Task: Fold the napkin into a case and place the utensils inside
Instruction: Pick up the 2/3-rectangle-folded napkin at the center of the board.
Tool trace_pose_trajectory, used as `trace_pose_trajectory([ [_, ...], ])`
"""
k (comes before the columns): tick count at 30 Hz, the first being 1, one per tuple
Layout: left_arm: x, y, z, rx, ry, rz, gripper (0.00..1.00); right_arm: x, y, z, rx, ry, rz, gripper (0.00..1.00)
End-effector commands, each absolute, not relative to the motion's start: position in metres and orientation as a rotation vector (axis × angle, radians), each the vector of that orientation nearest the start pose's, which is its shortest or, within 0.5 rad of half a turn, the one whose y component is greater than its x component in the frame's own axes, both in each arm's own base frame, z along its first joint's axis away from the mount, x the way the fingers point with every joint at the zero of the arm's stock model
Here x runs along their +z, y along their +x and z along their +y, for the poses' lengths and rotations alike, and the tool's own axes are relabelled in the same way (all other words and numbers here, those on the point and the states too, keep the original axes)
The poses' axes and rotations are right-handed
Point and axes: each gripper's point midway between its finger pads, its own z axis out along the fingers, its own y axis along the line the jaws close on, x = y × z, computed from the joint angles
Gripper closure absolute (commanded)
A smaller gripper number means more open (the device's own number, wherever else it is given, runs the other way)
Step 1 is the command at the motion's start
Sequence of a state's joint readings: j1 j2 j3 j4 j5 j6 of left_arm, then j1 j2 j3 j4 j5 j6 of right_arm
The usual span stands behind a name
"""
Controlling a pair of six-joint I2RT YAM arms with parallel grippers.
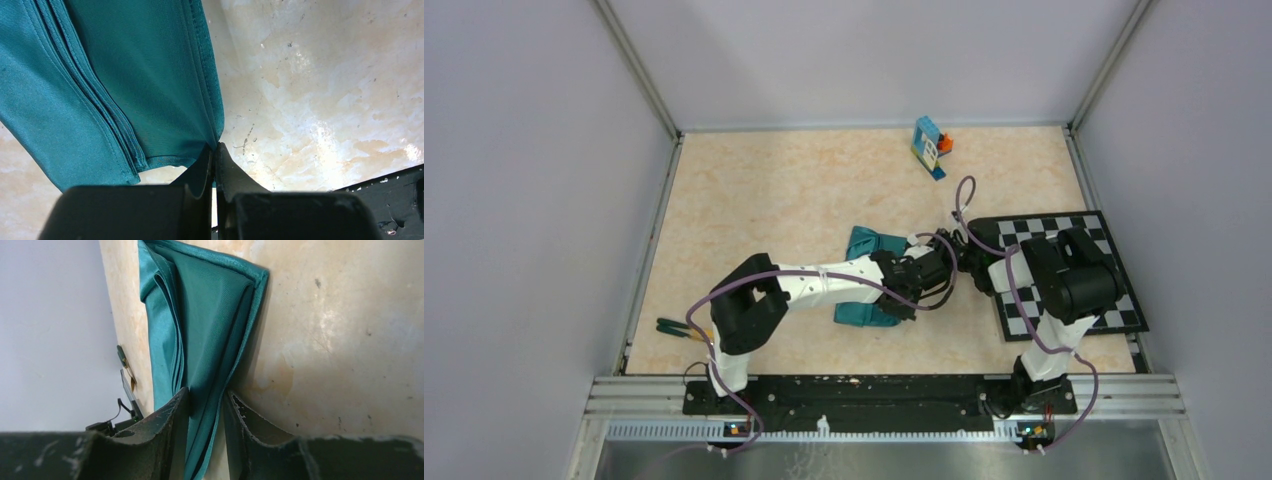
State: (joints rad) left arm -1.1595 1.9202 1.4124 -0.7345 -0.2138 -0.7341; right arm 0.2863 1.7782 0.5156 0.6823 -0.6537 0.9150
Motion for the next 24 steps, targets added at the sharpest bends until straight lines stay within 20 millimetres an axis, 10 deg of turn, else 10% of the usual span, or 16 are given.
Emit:
trace_pose_trajectory([
  [1,0.06,0.175,-0.383,-0.269,0.544,2.683,1.0,0.038,0.314,0.235,1.342,0.231,2.281,0.69],
  [13,0.059,0.166,-0.401,-0.399,0.576,2.703,0.98,0.043,0.317,0.235,1.339,0.194,2.249,1.0],
  [24,0.128,0.158,-0.428,-0.99,0.607,2.575,0.42,0.045,0.32,0.232,1.294,0.161,2.231,1.0],
])
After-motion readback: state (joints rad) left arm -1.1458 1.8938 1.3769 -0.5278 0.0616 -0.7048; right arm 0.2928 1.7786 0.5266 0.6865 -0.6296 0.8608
